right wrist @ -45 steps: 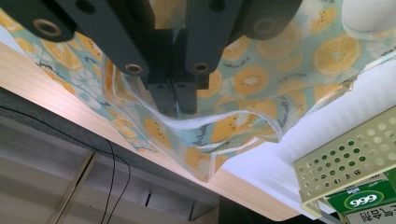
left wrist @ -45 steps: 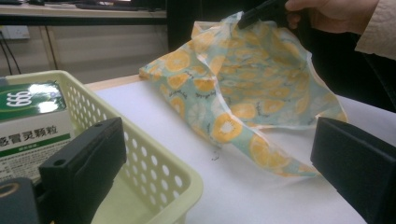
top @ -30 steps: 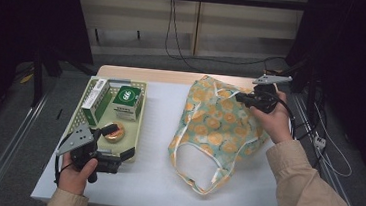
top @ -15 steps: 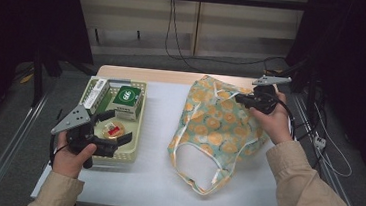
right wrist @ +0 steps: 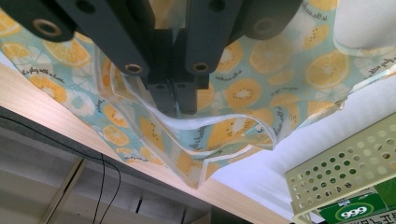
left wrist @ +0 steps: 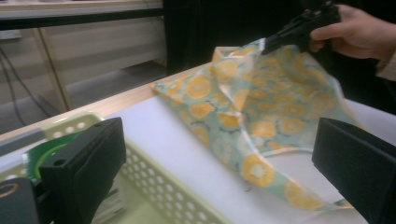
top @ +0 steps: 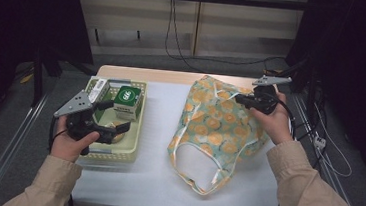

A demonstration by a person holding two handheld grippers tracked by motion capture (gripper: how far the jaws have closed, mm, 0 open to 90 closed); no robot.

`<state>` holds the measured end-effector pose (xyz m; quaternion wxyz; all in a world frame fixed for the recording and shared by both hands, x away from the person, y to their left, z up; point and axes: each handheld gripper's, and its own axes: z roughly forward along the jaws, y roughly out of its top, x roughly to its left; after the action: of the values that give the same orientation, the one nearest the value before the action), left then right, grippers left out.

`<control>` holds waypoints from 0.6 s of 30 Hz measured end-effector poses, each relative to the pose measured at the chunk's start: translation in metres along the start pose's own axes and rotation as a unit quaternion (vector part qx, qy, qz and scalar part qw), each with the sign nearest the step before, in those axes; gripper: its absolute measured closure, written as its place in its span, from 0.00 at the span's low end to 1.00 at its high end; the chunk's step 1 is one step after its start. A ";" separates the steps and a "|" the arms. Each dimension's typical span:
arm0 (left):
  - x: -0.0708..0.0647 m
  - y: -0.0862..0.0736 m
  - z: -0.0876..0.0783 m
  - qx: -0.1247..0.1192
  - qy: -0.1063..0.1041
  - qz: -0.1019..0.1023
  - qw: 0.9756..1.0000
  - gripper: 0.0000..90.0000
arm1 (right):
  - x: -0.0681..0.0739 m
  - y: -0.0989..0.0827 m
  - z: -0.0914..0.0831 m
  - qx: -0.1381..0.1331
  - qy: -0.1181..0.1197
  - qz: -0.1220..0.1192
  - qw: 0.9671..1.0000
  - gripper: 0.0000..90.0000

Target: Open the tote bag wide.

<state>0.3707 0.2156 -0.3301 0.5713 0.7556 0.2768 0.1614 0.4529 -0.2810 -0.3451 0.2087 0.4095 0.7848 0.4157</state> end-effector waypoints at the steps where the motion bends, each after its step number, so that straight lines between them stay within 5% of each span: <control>1: 0.004 0.000 0.000 0.002 0.004 0.000 1.000 0.03 | 0.000 0.000 0.000 0.001 0.000 0.001 1.000 1.00; 18: 0.046 -0.010 0.019 0.022 0.036 -0.028 0.999 0.04 | 0.001 -0.002 0.004 0.001 0.005 0.003 1.000 1.00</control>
<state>0.4154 0.2304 -0.3486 0.5486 0.7537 0.3214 0.1663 0.4537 -0.2786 -0.3493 0.2031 0.4098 0.7853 0.4173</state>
